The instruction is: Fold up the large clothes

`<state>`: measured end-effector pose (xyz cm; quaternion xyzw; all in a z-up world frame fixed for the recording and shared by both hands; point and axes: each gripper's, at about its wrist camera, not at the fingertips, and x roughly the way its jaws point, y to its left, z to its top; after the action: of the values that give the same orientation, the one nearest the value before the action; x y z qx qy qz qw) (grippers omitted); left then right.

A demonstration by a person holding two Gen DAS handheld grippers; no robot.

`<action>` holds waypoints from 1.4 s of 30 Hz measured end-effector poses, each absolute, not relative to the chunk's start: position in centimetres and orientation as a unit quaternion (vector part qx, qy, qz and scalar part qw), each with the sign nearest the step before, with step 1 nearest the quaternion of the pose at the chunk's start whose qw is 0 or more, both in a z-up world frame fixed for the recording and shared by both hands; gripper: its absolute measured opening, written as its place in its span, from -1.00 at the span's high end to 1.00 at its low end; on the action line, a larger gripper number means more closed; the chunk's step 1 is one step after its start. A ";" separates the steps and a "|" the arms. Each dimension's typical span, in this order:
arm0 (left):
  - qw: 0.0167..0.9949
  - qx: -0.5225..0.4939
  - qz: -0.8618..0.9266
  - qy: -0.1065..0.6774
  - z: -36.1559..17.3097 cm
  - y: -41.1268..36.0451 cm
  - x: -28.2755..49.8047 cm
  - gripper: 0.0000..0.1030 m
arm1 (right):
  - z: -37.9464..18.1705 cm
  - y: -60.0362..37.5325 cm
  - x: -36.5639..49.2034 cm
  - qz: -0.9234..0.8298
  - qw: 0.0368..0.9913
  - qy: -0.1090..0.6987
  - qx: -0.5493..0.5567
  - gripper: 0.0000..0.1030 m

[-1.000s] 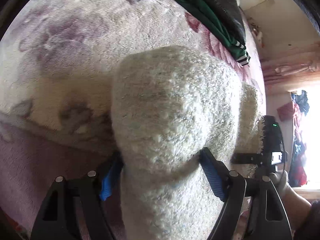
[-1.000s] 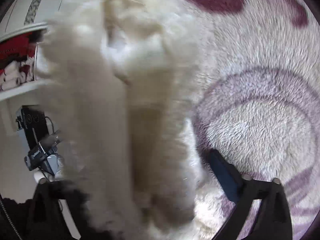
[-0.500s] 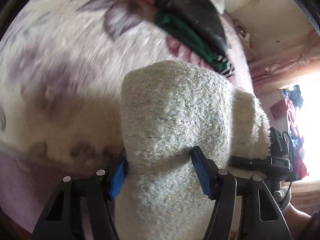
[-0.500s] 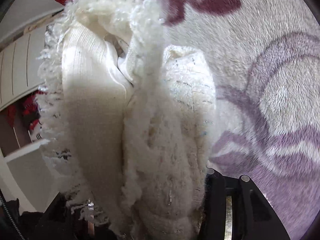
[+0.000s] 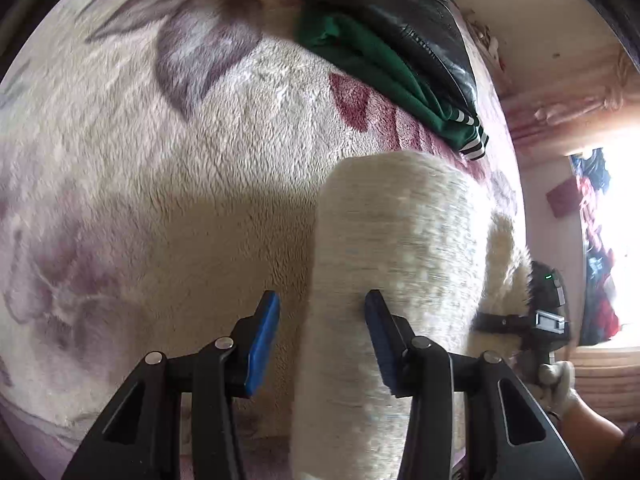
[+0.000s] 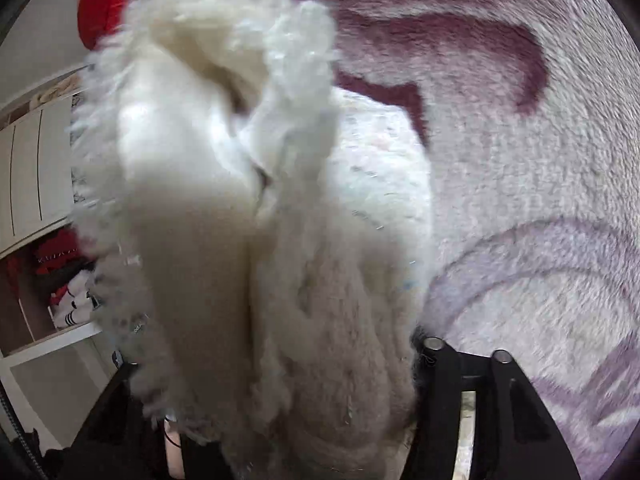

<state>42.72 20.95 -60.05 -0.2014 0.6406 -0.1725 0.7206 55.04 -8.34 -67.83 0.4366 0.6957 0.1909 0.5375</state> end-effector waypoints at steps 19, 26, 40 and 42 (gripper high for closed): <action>0.594 -0.319 -0.307 0.672 -66.7 18.0 41.8 -0.93 | -72.0 -2.0 57.6 0.272 0.485 0.703 0.444 -0.89; 0.676 -0.255 -0.289 0.628 -62.3 16.5 41.3 -0.33 | -70.2 1.9 58.7 0.264 0.527 0.685 0.429 -0.33; 0.750 -0.186 -0.272 0.574 -50.1 14.5 45.2 -0.18 | -60.4 7.7 62.6 0.256 0.566 0.618 0.483 0.06; 0.756 -0.187 -0.274 0.564 -48.7 14.1 46.9 -0.18 | -58.3 8.6 64.7 0.261 0.572 0.612 0.480 0.06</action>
<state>46.92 14.10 -48.65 -0.1869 0.5643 -0.2740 0.7560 64.67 8.55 -58.32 0.4800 0.6117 0.2613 0.5720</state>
